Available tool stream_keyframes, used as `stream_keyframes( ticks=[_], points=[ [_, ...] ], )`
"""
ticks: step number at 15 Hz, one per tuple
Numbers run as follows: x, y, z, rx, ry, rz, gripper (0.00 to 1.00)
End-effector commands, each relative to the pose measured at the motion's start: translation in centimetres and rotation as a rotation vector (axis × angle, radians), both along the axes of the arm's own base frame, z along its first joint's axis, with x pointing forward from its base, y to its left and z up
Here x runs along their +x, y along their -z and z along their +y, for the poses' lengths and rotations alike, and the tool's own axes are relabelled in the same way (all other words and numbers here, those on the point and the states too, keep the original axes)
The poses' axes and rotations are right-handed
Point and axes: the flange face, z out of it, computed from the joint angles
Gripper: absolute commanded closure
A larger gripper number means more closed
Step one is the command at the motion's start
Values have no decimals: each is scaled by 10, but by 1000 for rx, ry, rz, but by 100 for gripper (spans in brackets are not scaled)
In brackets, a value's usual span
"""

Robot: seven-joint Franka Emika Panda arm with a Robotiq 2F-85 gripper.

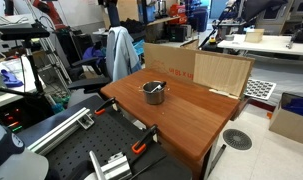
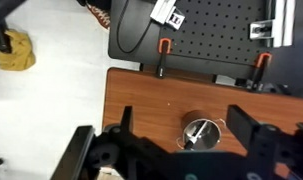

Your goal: Remove the marker from the silver cup and place it on the table

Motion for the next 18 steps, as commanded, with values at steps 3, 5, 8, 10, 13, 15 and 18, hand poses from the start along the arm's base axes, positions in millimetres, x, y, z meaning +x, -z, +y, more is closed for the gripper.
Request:
stream_keyframes(
  ticks=[3,5,8,10,13,15,18],
  points=[
    [10,17,7,86,32,4,0],
    [20,34,17,119,45,23,0],
    [39,63,33,156,107,33,0],
    [54,86,43,157,172,44,0],
    [73,123,57,166,257,74,0],
    [86,143,63,176,301,86,0],
    [109,169,67,198,383,87,0]
  ],
)
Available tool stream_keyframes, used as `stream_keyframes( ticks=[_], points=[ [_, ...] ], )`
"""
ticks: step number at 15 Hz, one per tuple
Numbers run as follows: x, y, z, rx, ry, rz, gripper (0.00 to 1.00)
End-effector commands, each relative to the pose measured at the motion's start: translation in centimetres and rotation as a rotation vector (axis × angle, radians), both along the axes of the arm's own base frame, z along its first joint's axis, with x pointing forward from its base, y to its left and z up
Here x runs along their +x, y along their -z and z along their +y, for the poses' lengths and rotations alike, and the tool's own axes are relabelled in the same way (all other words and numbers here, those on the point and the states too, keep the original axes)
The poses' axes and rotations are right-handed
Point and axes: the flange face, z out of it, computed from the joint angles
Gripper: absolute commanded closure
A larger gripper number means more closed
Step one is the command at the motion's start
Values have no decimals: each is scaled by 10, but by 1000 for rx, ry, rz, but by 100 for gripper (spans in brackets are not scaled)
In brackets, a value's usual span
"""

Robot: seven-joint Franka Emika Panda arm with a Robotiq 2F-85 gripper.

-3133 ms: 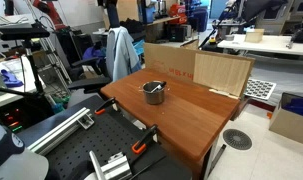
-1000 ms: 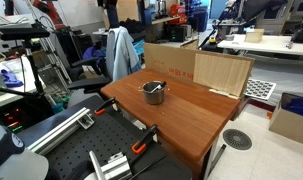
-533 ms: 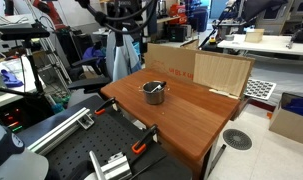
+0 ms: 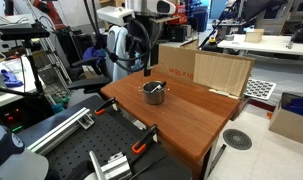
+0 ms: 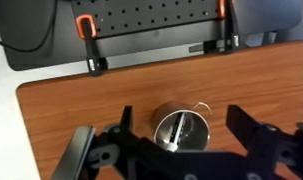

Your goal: Remove the marker from the silver cup and place it on the table

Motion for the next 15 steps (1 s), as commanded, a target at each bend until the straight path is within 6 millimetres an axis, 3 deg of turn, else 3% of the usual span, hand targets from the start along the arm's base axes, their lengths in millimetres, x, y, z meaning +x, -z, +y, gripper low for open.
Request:
stream_keyframes(
  ticks=[1,9,15],
  points=[
    [31,24,3,32,111,0,0],
    [80,75,18,13,245,-16,0],
    [102,96,19,-25,316,-25,0]
  ],
)
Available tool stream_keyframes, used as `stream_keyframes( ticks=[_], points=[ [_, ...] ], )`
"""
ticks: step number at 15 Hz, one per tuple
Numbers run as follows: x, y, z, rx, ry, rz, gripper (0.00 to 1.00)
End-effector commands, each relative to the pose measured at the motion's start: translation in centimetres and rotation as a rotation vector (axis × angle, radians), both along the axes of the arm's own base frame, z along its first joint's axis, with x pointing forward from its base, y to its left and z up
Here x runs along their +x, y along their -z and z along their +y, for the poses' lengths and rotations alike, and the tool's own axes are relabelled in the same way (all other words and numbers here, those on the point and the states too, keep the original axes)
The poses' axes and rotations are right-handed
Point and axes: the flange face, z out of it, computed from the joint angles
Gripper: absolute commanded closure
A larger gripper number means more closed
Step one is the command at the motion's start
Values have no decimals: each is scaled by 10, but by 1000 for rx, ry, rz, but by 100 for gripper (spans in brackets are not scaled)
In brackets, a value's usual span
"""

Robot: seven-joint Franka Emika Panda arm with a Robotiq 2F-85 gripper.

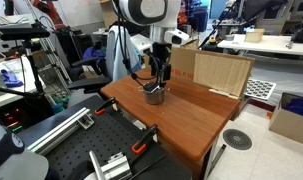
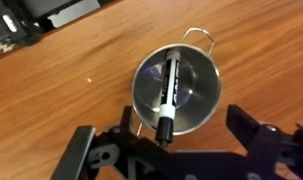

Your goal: Remove the marker from the silver cup and place it on the table

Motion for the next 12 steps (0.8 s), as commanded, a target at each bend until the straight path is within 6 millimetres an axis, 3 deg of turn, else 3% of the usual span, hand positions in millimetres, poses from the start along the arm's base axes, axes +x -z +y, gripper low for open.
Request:
stream_keyframes(
  ticks=[1,3,4,6,12],
  points=[
    [15,8,3,-22,34,-7,0],
    [19,11,3,-30,42,0,5],
    [21,12,4,-33,43,1,26],
    [24,14,4,-43,42,6,32],
    [28,14,0,-80,31,10,79]
  ],
)
